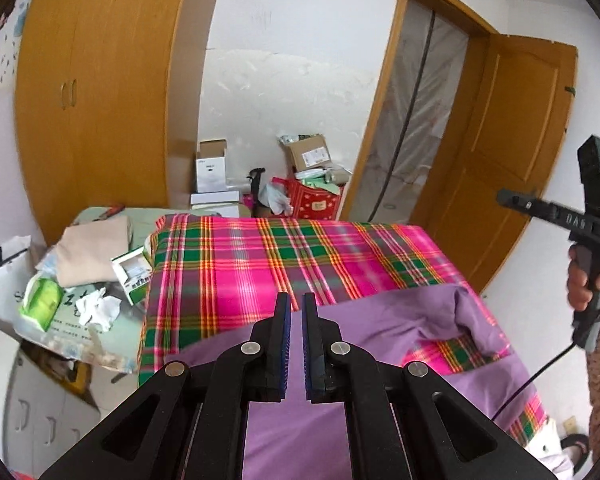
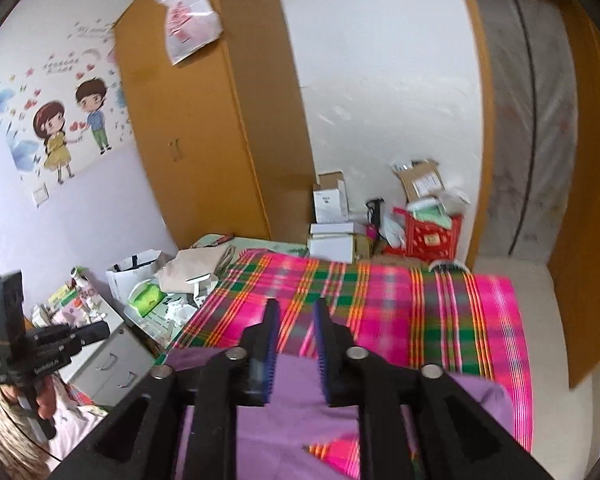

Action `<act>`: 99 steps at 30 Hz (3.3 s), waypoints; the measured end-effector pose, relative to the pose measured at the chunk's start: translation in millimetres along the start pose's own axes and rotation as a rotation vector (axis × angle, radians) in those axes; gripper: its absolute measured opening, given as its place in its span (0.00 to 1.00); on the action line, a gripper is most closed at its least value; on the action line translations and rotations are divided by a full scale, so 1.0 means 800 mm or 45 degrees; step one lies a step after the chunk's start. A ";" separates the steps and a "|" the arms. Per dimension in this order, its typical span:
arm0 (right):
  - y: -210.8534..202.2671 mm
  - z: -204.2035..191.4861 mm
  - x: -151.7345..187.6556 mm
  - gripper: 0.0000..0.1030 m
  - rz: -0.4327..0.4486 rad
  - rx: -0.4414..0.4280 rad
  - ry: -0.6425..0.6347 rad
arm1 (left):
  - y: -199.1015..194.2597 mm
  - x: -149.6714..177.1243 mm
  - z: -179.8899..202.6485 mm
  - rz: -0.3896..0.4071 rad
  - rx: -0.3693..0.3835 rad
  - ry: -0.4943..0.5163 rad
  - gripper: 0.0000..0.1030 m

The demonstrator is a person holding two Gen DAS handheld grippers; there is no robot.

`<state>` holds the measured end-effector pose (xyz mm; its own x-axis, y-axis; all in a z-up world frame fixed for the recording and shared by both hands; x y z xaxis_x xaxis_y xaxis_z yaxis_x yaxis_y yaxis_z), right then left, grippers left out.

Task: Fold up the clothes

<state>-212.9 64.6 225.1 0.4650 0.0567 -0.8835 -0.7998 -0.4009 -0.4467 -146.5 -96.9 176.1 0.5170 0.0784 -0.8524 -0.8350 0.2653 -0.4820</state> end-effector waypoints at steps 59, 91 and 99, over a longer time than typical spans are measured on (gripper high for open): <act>0.316 0.089 0.226 0.04 -0.469 0.026 -0.281 | 0.299 0.164 -0.106 -0.463 -0.255 0.222 0.00; 0.333 0.095 0.250 0.03 -0.529 0.084 -0.258 | 0.241 0.193 -0.141 -0.480 -0.249 0.419 0.02; 0.340 0.091 0.226 0.03 -0.436 0.134 -0.281 | 0.242 0.173 -0.166 -0.406 -0.350 0.311 0.01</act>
<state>-373.7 32.4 -66.0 0.6279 0.3693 -0.6851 -0.6528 -0.2295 -0.7219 -261.2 -162.3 -62.1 0.7235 -0.2017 -0.6602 -0.6779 -0.0270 -0.7346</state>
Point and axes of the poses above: each gripper's, at about its wrist camera, not at the fingertips, and y roughly the way its jaws point, z to its right, x to its underside, the point moved 10 cm from there along y, roughly the way its jaws point, and after that the axes turned 6 degrees about z, right-handed, at the moved point
